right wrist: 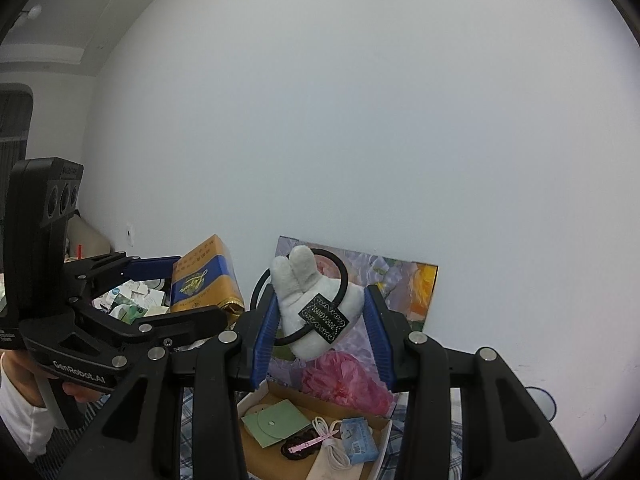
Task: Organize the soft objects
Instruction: 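Carry the gold box with left tool while right carries the hair tie over the box, then lower the gold box into the cardboard box with left tool while right lowers the hair tie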
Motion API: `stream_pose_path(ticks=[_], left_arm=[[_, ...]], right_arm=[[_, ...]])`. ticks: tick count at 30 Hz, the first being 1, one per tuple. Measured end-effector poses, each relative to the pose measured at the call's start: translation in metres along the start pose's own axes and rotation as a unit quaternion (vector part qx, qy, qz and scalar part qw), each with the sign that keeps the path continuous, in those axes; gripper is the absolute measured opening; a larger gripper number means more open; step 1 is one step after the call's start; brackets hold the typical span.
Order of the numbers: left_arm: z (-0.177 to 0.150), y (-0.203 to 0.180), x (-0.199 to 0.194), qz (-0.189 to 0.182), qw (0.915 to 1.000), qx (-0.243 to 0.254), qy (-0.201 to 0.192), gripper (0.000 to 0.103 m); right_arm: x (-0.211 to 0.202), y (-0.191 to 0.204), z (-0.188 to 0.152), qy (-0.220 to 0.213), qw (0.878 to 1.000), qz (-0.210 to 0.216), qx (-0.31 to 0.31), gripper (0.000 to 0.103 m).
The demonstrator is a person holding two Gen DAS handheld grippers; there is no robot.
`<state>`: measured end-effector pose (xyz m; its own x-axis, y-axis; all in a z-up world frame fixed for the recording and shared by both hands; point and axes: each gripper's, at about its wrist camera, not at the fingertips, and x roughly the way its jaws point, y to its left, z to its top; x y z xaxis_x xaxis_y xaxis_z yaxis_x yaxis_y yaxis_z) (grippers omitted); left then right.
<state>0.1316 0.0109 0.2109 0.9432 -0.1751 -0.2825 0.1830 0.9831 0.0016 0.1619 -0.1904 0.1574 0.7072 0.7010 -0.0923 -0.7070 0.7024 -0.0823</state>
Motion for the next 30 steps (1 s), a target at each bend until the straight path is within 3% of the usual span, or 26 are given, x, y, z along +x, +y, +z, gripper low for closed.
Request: stream_pose_path(ticks=[13,30], left_arm=[[-0.039,0.02,0.058,-0.008,0.9976,-0.032,0.061,0.096],[-0.074,0.016,0.101,0.005,0.9927,-0.017,0.119,0.096]], right_arm=[[0.042,-0.019,-0.037,0.054,0.998,0.007,0.026,0.041],[0.094,-0.028,-0.077,0.118,0.992,0.012,0.041,0.041]])
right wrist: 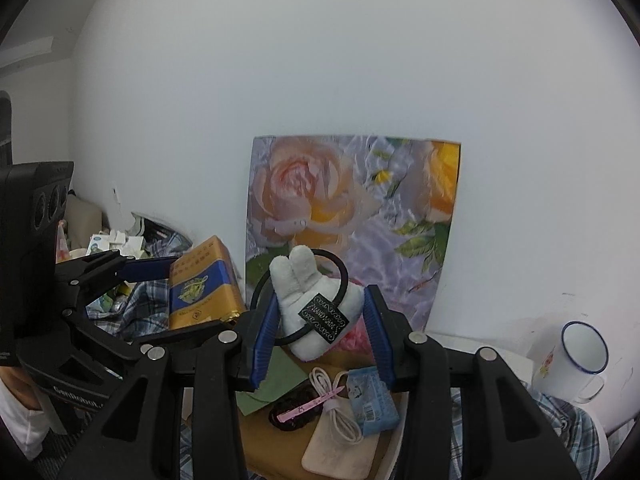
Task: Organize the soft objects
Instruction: 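Lower the gold box into the cardboard box with left tool while right lowers the hair tie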
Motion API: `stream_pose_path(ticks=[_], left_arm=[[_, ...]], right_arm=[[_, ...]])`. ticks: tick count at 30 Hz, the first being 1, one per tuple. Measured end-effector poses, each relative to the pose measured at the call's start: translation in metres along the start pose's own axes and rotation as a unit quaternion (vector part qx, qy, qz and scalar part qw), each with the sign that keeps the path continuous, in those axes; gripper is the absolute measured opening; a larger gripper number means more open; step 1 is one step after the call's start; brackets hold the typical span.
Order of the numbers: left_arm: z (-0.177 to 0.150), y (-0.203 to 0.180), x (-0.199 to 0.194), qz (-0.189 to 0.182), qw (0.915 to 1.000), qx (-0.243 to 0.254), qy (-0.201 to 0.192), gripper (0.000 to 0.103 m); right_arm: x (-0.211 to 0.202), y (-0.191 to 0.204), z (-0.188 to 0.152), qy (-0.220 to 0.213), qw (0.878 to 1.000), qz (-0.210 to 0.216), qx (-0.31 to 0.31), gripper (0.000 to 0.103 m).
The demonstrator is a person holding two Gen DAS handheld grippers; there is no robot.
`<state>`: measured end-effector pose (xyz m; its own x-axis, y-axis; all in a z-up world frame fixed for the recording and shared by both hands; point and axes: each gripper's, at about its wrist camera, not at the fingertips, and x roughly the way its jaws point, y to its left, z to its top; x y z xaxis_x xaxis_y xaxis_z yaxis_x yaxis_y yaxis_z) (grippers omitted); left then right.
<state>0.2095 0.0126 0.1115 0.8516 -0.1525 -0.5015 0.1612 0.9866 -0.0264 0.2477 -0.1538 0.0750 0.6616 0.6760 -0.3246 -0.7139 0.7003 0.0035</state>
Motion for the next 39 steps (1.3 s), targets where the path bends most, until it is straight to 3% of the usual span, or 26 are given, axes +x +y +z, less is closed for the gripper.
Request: stream_pose_path(ticks=[23,39], left_arm=[[-0.036,0.025,0.065,0.035,0.9963,-0.024,0.074,0.096],[-0.054,0.03,0.094,0.043,0.9913,-0.028,0.122,0.096]], right_arm=[[0.061,-0.02,-0.04,0.078,0.995,0.023,0.053,0.041],[0.087,-0.026,-0.061,0.126,0.99,0.02,0.056,0.041]])
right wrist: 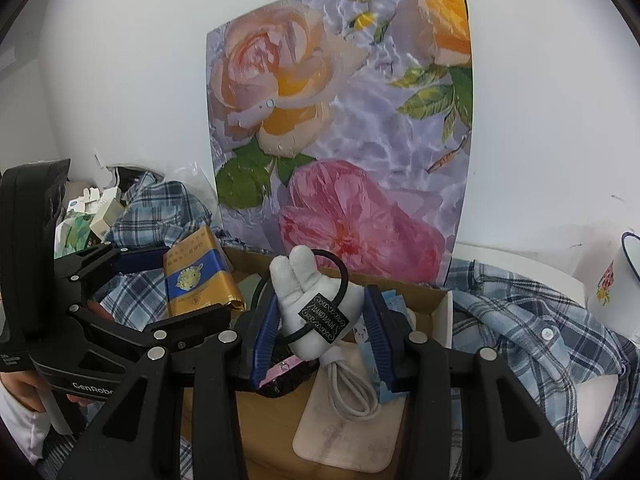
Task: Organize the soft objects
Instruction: 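Lower the gold box into the cardboard box with left tool while right lowers the hair tie, then open both tools to release the gold box and hair tie into the box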
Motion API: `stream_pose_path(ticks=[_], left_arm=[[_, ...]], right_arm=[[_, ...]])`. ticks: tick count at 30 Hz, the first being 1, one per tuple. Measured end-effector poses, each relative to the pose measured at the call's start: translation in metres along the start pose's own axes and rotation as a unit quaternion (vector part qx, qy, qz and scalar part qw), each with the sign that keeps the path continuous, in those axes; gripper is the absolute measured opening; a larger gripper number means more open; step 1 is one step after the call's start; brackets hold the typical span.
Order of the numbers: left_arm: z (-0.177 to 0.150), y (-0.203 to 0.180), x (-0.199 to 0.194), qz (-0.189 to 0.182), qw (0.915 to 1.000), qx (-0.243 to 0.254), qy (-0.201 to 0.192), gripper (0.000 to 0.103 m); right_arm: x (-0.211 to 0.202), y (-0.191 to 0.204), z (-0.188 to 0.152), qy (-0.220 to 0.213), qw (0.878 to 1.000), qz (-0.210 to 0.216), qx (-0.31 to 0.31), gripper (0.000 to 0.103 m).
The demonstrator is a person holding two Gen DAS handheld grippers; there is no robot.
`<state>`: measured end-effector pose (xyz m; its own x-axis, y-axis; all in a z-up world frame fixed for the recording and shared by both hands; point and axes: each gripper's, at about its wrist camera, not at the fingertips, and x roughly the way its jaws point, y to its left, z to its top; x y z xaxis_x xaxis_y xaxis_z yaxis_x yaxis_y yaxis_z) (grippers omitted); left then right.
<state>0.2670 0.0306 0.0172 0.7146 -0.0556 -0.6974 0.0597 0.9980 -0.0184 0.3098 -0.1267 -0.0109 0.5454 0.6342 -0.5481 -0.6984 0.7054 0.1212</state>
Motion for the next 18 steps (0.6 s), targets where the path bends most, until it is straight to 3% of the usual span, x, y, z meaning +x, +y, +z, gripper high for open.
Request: stream_pose_path(ticks=[18], left_arm=[[-0.009,-0.003,0.023,0.004,0.9992,0.016,0.037,0.096]], right_arm=[[0.029,-0.009,-0.014,0.05,0.999,0.003,0.014,0.043]])
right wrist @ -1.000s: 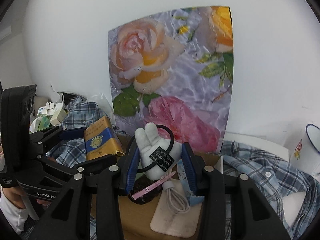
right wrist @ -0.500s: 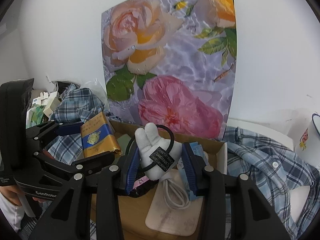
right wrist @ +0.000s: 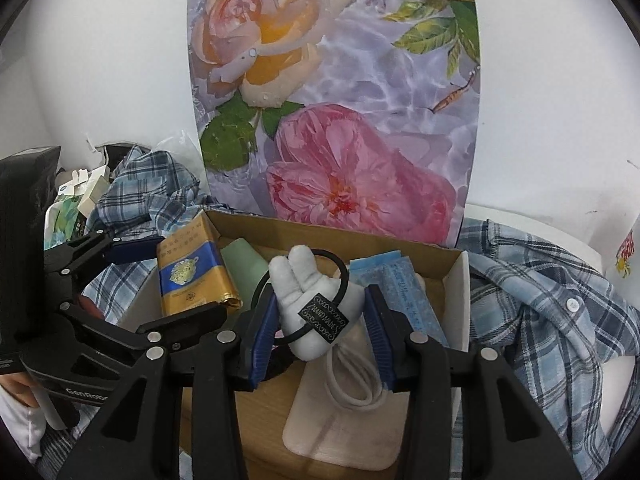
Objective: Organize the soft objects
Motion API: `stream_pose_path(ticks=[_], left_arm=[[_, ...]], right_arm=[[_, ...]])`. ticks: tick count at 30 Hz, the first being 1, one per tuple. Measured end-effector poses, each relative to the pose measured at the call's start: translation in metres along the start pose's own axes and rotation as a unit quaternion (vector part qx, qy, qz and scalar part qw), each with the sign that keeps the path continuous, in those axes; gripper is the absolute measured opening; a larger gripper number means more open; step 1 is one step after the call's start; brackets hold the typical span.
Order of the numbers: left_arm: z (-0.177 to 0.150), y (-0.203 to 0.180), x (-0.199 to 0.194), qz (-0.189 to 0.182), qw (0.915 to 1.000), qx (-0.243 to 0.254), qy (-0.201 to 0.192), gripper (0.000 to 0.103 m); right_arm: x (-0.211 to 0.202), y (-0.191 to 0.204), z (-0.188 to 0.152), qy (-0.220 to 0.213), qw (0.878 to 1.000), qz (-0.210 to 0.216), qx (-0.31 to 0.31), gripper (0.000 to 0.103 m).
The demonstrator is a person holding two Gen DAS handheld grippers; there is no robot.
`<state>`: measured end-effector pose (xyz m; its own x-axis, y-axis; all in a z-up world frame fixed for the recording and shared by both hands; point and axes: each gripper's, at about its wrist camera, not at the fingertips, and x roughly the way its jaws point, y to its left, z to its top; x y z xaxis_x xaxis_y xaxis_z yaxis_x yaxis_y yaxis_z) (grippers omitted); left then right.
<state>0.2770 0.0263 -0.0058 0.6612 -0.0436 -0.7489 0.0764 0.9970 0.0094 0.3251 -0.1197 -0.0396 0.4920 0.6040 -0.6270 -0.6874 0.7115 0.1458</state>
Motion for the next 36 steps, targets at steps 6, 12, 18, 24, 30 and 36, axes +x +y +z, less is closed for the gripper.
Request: stream_pose_path(ticks=[6,12,18,24,30,36], left_arm=[[0.001,0.002,0.001,-0.003,1.0,-0.006,-0.004,0.103],[0.004,0.004,-0.005,0.011,0.9998,-0.007,-0.018,0.103],[0.009,0.008,-0.021,0.017,0.9987,-0.014,-0.047,0.103],[0.014,0.013,-0.046,0.014,0.9962,-0.026,-0.082,0.103],[0.021,0.013,-0.068,0.023,0.9936,-0.031,-0.106,0.103],[0.025,0.008,-0.098,0.019,0.9902,-0.026,-0.136,0.103]], right_arm=[[-0.005,-0.012,0.001,-0.005,1.0,-0.018,0.022,0.08],[-0.011,-0.015,0.005,-0.013,0.999,-0.027,0.023,0.102],[-0.023,-0.015,0.011,-0.028,0.999,-0.035,0.023,0.102],[-0.047,-0.008,0.02,-0.062,0.997,-0.043,0.013,0.102],[-0.071,0.006,0.029,-0.088,0.995,-0.041,-0.004,0.102],[-0.096,0.016,0.035,-0.124,0.992,-0.038,0.008,0.103]])
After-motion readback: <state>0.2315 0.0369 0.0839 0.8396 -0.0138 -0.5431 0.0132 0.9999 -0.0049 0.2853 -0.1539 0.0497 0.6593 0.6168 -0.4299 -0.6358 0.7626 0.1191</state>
